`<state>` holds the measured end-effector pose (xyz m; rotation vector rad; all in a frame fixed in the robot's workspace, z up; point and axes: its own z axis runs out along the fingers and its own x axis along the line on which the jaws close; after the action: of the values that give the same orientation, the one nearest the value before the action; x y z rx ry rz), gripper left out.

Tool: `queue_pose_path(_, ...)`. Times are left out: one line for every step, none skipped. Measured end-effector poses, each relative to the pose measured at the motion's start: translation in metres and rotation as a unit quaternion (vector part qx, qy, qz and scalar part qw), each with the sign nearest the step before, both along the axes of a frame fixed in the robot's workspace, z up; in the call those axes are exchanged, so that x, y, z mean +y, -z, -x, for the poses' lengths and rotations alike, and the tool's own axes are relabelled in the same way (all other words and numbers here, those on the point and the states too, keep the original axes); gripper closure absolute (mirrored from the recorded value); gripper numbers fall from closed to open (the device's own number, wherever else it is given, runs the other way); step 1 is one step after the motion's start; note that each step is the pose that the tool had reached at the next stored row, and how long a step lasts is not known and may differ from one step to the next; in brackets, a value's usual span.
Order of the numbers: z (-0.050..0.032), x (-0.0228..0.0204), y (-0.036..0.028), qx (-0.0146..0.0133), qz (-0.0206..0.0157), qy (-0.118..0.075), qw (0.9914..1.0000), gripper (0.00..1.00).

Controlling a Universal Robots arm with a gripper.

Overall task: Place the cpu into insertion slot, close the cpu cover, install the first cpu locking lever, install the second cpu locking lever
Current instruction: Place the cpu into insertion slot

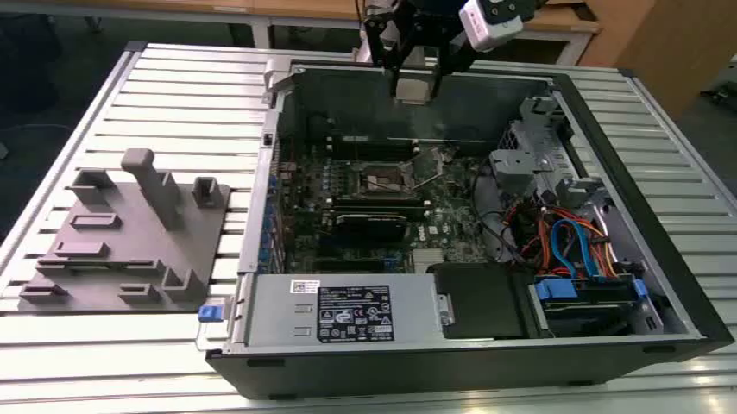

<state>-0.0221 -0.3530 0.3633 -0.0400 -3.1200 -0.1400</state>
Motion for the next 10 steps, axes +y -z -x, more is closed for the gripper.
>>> queue_pose_path(0.0,0.0,0.0,0.0,0.0,0.0,1.0,0.45)
queue_pose_path(0.0,0.0,0.0,0.0,0.0,0.0,1.0,0.45)
queue_pose_path(0.0,0.0,0.0,0.0,0.0,0.0,1.0,0.45)
queue_pose_path(0.0,0.0,0.0,0.0,0.0,0.0,1.0,0.45)
queue_pose_path(0.0,0.0,0.0,0.0,0.0,0.0,1.0,0.45)
queue_pose_path(0.0,0.0,0.0,0.0,0.0,0.0,1.0,0.45)
queue_pose_path(0.0,0.0,0.0,0.0,0.0,0.0,1.0,0.45)
queue_pose_path(0.0,0.0,0.0,0.0,0.0,0.0,1.0,0.45)
queue_pose_path(0.0,0.0,0.0,0.0,0.0,0.0,1.0,0.45)
queue_pose_path(0.0,0.0,0.0,0.0,0.0,0.001,1.0,0.45)
